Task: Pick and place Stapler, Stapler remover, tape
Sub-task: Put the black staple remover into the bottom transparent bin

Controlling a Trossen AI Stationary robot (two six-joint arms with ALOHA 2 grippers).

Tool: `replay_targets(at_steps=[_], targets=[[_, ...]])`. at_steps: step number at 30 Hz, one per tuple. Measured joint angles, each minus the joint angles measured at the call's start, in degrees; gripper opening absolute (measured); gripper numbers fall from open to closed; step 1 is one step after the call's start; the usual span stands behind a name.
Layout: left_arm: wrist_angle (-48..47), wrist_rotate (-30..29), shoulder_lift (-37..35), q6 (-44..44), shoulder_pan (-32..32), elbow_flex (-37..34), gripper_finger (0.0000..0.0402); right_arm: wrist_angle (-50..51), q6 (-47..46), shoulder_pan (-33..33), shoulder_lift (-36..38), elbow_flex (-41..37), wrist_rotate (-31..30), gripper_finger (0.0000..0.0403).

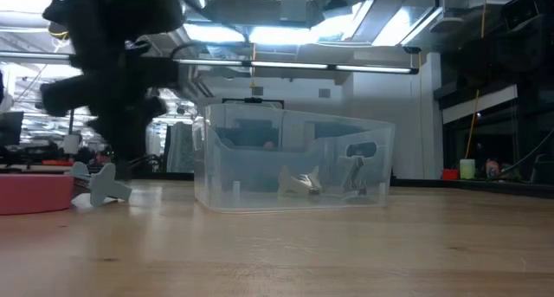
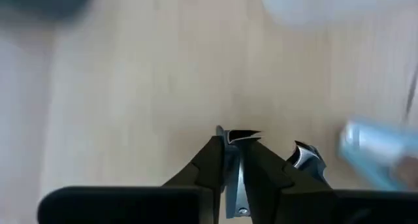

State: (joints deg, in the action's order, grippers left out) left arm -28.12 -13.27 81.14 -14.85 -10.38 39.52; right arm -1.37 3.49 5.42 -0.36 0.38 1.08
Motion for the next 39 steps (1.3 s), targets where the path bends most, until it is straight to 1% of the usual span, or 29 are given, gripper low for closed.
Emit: replay_targets(at_steps=[6,9,13,18,19,21,26,29,33,39], targets=[[11.64,-2.95,0.0,3.39,3.6,-0.04,0.0048,0.01,0.0,-0.01,0.02,0.0,0.0,0.0188],[17.64,-4.92,0.0,5.98,5.51,-0.04,0.0047,-0.02,0.0,-0.01,0.0,0.0,0.0,0.0188],[23.85,-4.84,0.0,10.79,7.8,-0.04,0.0041,0.0,-0.01,-0.01,0.01,0.0,0.0,0.0188],[32.83,-4.8,0.0,16.19,10.71,-0.06,0.0046,-0.01,-0.01,0.0,0.01,0.01,0.0,0.0188],[35.16,-4.35,0.0,16.67,11.19,-0.06,0.0047,-0.01,0.0,0.01,0.01,0.0,0.0,0.0188],[40.01,-1.23,0.0,17.59,12.18,-0.06,0.0047,0.01,0.0,-0.01,0.0,0.0,0.0,0.0188],[51.94,11.13,-0.02,18.2,13.12,-0.06,0.0043,0.01,0.0,-0.01,-0.01,0.0,0.0,0.0188],[55.89,16.06,-0.07,18.16,12.24,-0.06,0.0044,0.0,-0.01,0.0,0.02,0.0,0.0,0.0188],[56.49,17.9,-0.07,18.1,9.53,-0.06,0.0045,0.0,0.0,-0.01,-0.01,0.0,0.0,0.0188],[56.91,16.86,2.54,18.05,5.67,-0.08,0.0045,0.01,0.0,0.01,-0.01,0.0,0.0,0.0187]])
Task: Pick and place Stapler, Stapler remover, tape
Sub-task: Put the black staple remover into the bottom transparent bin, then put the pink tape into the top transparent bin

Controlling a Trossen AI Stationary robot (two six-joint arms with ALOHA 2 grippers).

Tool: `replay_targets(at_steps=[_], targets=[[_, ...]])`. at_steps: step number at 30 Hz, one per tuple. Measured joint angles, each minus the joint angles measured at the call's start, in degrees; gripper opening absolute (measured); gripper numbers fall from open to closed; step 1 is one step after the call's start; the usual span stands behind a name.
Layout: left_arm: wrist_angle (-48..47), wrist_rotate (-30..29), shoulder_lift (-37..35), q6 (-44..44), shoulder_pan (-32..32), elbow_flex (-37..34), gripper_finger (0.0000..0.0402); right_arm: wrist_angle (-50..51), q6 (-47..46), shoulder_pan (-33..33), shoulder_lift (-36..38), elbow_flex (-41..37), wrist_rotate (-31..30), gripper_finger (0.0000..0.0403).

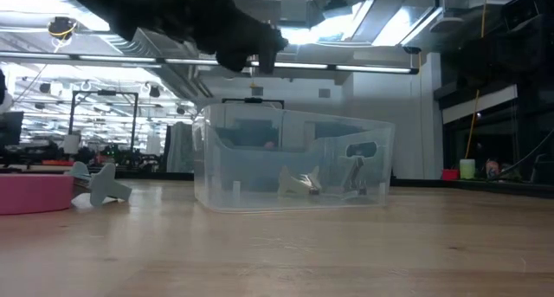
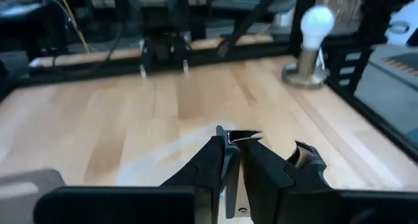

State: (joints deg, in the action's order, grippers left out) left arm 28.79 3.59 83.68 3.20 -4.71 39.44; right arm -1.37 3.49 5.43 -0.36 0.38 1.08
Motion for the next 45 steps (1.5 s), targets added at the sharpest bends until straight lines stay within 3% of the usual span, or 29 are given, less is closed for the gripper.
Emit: replay_targets(at_steps=[8,14,22,32,45], targets=[[1.83,-8.57,7.85,-2.94,-1.35,-0.02,0.0047,-0.02,-0.02,-0.01,0.0,0.01,0.0,0.0187],[7.56,-8.57,11.11,-3.5,-1.35,-0.02,0.0047,0.0,-0.01,-0.01,0.0,0.0,0.0,0.0187],[7.5,-8.63,11.51,-3.52,-1.35,-0.02,0.0052,-0.02,-0.01,-0.01,0.0,0.0,0.0,0.0187],[7.44,-8.65,11.51,-3.93,-1.35,0.3,0.0098,-0.02,0.0,0.0,0.02,0.0,0.0,0.0187],[7.02,-8.58,11.18,-0.94,-1.71,5.72,0.0154,0.0,0.0,-0.02,0.0,0.0,0.0,0.0187]])
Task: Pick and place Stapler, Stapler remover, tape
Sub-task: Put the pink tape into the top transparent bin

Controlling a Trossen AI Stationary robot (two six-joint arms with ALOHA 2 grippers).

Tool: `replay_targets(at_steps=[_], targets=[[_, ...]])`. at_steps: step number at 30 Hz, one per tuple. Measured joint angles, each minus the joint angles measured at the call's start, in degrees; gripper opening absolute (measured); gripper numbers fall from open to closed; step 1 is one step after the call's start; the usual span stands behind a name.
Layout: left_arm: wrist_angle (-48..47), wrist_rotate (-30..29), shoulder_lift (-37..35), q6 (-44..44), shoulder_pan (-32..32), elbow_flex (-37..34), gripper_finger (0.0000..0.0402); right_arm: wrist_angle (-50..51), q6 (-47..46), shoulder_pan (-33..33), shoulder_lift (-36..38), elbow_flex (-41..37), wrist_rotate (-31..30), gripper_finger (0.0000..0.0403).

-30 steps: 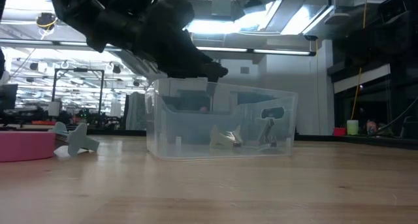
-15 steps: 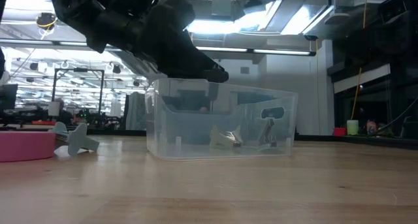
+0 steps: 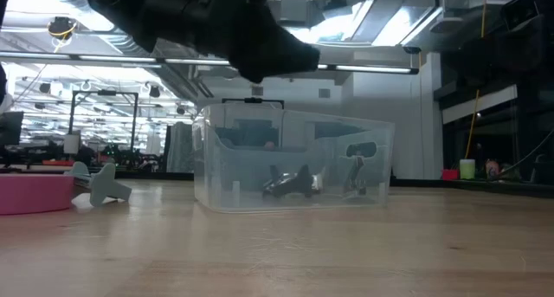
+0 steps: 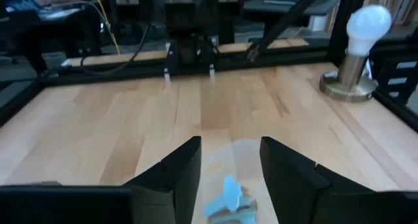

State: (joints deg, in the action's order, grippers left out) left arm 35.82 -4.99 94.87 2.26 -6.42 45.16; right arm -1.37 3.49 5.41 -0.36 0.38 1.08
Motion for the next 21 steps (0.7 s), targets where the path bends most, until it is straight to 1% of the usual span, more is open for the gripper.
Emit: replay_targets(at_steps=[6,11,17,21], targets=[[-1.99,0.65,-2.98,0.01,-0.85,0.63,0.0159,0.0,-0.02,0.0,0.02,0.02,0.0,0.0187],[-9.32,0.98,-8.78,-1.7,-2.76,0.62,0.0156,-0.02,-0.02,0.02,0.0,0.02,0.0,0.0187],[-19.85,0.98,-16.72,-7.82,-6.24,0.62,0.0153,-0.02,0.0,0.02,0.0,0.01,0.0,0.0188],[-27.85,1.01,-20.88,-14.41,-8.97,0.59,0.0154,-0.02,-0.01,0.02,0.0,0.02,0.0,0.0188]])
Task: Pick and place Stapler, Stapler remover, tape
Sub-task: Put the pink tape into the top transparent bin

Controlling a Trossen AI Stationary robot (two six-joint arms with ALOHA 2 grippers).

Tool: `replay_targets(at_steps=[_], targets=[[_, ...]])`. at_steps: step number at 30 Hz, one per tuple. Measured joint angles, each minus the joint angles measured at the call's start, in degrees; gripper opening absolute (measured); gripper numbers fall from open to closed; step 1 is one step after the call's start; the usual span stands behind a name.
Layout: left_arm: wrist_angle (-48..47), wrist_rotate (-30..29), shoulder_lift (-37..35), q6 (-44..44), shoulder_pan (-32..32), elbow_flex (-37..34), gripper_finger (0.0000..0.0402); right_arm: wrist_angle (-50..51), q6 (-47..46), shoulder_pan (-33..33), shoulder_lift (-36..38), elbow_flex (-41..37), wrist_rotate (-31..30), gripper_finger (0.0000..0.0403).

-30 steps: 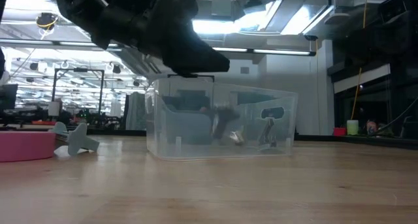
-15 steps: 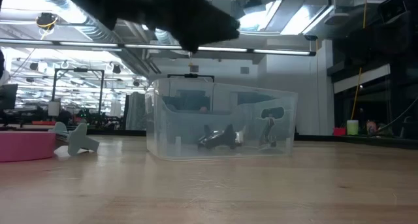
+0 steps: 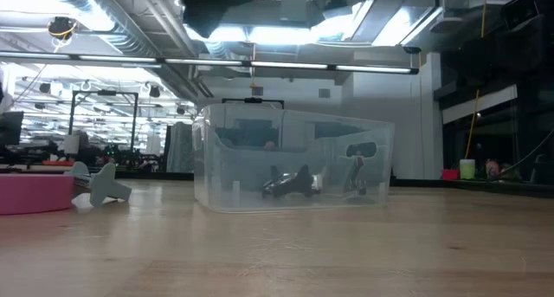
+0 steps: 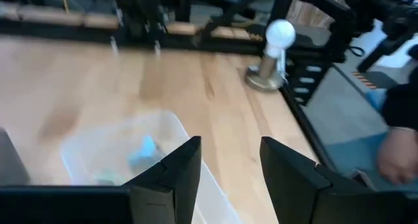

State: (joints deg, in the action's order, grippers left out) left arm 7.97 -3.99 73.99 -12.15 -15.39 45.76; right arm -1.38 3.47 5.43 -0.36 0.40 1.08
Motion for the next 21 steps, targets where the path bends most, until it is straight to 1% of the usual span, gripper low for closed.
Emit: replay_targets(at_steps=[4,7,13,21], targets=[[-6.4,0.01,-2.22,-7.38,-2.77,-0.02,0.0151,0.01,0.01,0.0,0.0,0.0,0.0,0.0188],[-9.16,0.02,-2.28,-11.44,-4.66,-0.05,0.0148,0.0,0.01,0.0,0.0,-0.02,0.0,0.0188],[-13.72,-1.15,-1.83,-16.11,-7.5,-0.39,0.0147,0.0,0.01,0.0,0.0,-0.01,0.0,0.0188],[-19.33,-2.34,-1.85,-22.38,-9.02,-0.37,0.0147,0.0,0.01,0.0,0.0,0.0,0.0,0.0188]])
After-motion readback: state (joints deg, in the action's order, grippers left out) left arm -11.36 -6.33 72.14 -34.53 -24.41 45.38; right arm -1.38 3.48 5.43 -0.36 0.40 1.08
